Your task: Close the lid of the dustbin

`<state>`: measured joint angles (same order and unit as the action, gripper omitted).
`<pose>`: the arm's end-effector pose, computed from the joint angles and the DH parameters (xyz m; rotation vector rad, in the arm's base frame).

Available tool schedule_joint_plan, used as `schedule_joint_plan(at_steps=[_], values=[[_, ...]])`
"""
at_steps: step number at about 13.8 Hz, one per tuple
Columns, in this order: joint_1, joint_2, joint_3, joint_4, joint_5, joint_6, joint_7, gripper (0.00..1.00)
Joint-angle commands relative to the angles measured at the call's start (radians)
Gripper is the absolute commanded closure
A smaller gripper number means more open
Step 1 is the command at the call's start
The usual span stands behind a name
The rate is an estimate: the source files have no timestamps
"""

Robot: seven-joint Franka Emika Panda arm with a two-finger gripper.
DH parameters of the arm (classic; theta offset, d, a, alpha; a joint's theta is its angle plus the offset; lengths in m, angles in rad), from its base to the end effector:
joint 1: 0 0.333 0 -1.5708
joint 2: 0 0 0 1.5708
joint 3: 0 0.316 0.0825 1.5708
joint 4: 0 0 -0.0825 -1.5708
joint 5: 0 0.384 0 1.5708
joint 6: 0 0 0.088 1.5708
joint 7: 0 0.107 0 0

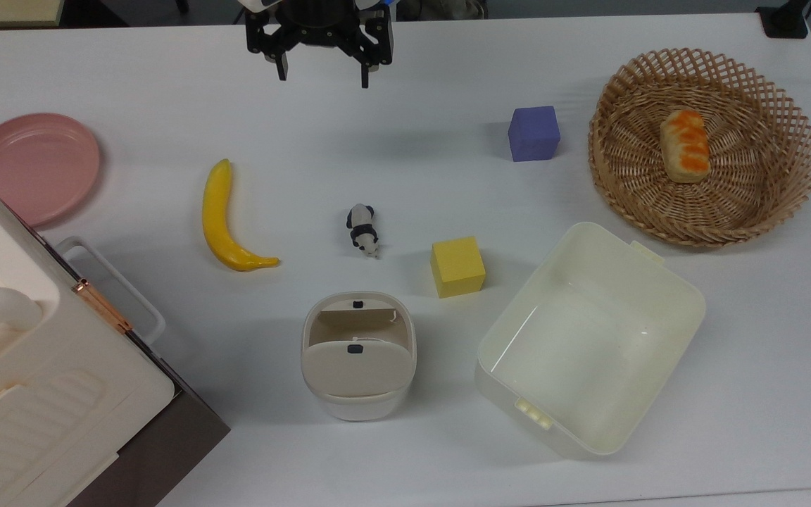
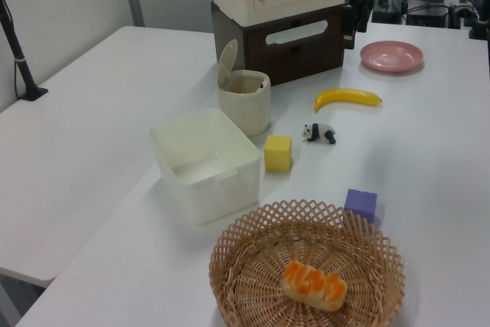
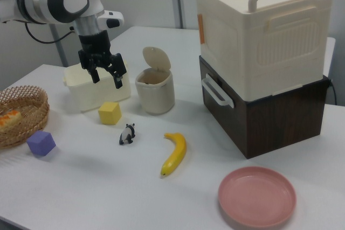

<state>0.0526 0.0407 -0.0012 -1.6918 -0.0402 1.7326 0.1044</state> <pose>0.5750 0.0259 0.5581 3.1012 -0.0722 0.0049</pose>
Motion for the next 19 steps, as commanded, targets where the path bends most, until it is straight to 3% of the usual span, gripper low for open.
schedule_joint_plan(at_steps=[1, 14, 15, 17, 19], values=[[-0.025, -0.005, -0.002, 0.004, 0.022, -0.016, -0.034, 0.0], [-0.026, 0.005, -0.002, 0.003, 0.04, 0.021, -0.034, 0.01], [-0.025, 0.005, -0.002, 0.003, 0.046, 0.022, -0.041, 0.11], [-0.028, 0.007, -0.002, -0.002, 0.066, 0.066, -0.112, 0.54], [-0.034, 0.013, -0.002, -0.002, 0.091, 0.137, -0.114, 0.83]])
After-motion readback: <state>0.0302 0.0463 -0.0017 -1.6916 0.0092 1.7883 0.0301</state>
